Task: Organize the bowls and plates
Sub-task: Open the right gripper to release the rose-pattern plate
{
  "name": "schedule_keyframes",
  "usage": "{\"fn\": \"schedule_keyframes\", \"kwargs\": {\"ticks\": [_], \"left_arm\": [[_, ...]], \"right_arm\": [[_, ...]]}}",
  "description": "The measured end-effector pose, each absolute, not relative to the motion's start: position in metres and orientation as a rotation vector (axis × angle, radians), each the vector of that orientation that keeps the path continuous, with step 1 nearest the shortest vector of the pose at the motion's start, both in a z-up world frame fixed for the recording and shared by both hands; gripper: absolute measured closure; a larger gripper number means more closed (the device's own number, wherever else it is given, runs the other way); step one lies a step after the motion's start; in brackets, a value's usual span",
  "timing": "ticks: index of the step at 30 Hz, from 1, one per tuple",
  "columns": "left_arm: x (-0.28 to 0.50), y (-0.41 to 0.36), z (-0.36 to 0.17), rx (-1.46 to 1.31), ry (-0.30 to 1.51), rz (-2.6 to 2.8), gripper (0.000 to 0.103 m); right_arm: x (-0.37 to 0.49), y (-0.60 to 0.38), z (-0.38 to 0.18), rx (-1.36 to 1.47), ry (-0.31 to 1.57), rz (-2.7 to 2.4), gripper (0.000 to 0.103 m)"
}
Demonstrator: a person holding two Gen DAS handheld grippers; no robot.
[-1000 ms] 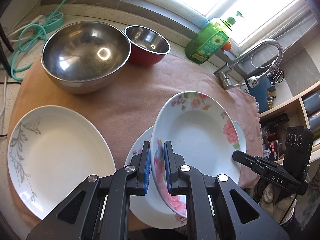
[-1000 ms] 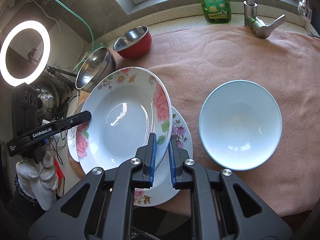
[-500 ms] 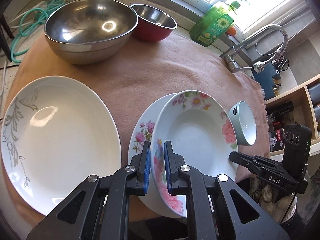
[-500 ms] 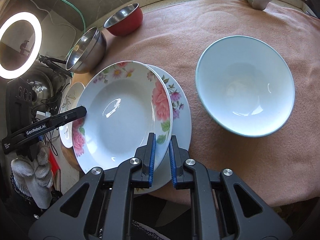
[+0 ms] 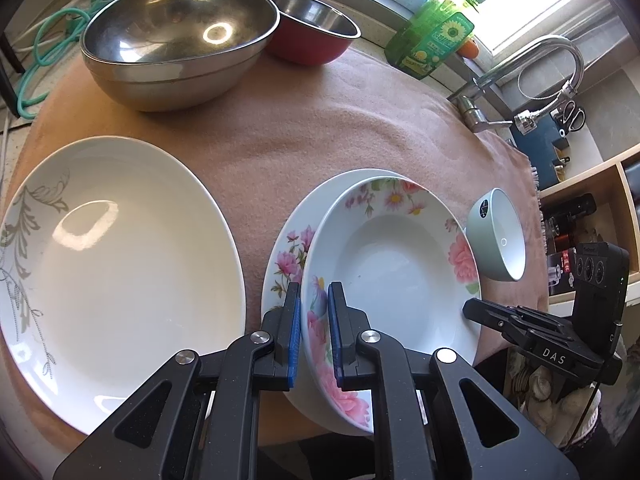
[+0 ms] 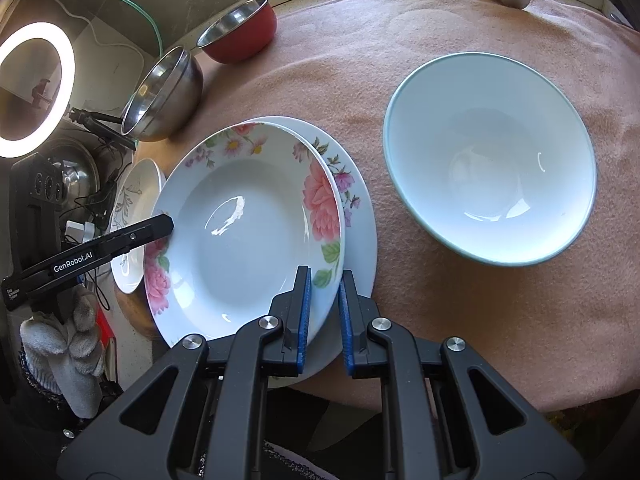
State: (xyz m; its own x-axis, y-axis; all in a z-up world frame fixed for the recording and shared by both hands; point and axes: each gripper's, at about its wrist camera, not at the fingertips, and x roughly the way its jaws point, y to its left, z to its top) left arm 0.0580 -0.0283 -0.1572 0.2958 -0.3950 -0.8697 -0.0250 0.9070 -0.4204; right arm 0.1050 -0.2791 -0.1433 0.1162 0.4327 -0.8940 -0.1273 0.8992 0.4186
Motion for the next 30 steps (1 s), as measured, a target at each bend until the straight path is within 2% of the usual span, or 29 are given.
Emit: {"fn": "schedule_keyframes", "kwargs": {"ticks": [18, 21, 30], "left_arm": [[0.061, -0.033, -0.159, -0.353, 1.270, -0.250, 0.092], [0.060, -0.034, -0.158, -0.350, 1.269, -0.253, 0.089], [0.062, -0.035, -0.157, -0.336, 1.268, -0.247, 0.088]], "right_arm": [[0.104, -0.265, -0.139, 0.148, 1.383, 0.398, 0.084], [0.104, -0.264, -0.137, 0.123, 1.374, 0.393, 0.083], [0.104, -0.268, -0.136, 0.126, 1.371, 0.391, 0.080]]}}
